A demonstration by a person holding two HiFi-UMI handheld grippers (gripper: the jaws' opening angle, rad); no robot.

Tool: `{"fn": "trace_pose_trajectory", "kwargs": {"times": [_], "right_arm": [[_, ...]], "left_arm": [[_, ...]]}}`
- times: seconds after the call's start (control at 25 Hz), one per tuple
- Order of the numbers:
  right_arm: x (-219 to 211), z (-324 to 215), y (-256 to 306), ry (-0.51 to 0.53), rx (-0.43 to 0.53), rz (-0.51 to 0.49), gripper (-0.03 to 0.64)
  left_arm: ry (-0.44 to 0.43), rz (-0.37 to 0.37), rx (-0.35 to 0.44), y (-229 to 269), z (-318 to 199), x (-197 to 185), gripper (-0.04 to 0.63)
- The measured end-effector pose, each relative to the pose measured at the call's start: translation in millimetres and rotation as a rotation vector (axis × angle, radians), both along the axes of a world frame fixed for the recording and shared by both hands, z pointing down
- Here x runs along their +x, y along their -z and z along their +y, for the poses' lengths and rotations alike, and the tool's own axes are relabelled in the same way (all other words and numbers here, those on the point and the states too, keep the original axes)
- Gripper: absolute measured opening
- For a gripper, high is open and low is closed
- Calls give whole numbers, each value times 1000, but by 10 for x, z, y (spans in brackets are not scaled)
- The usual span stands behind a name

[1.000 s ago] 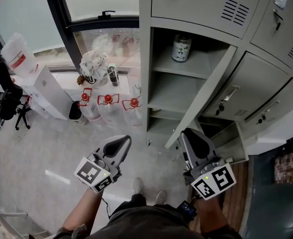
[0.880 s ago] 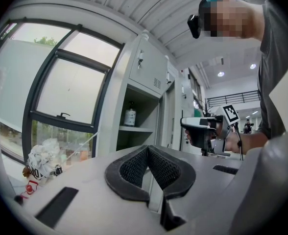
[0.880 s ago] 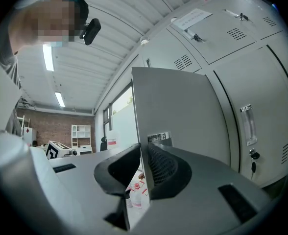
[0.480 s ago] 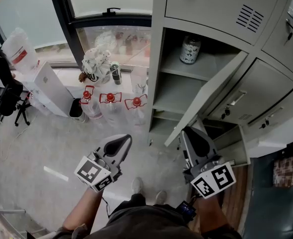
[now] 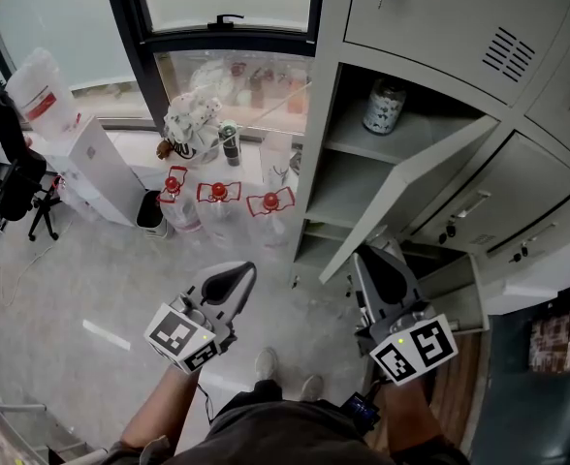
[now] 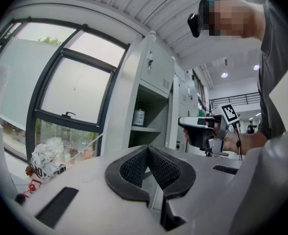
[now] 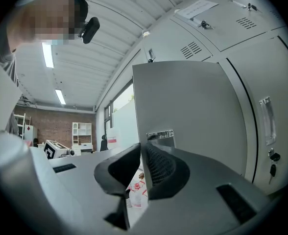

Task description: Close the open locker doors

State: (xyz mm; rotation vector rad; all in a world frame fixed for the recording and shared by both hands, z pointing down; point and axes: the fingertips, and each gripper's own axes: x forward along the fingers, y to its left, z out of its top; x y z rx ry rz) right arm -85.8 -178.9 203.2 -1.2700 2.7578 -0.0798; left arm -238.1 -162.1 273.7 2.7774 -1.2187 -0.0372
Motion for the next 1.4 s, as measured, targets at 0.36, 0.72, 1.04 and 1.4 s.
{"fn": "trace_pose_trajectory", "kwargs": {"times": [0.36, 0.72, 1.04, 1.4], "right_arm": [[-115, -198, 10, 11, -9, -9, 14], [-196, -358, -5, 21, -13, -8, 14], [-246, -470, -8, 29, -13, 2, 14], [-297, -614, -68, 26, -21, 17, 14]], "left_arm": [[19, 2, -5, 10, -104, -120, 11], [37, 6, -8, -8, -194, -223, 11], [48, 9, -8, -3, -252, -269, 11], [57, 14, -13, -38, -318, -322, 11]]}}
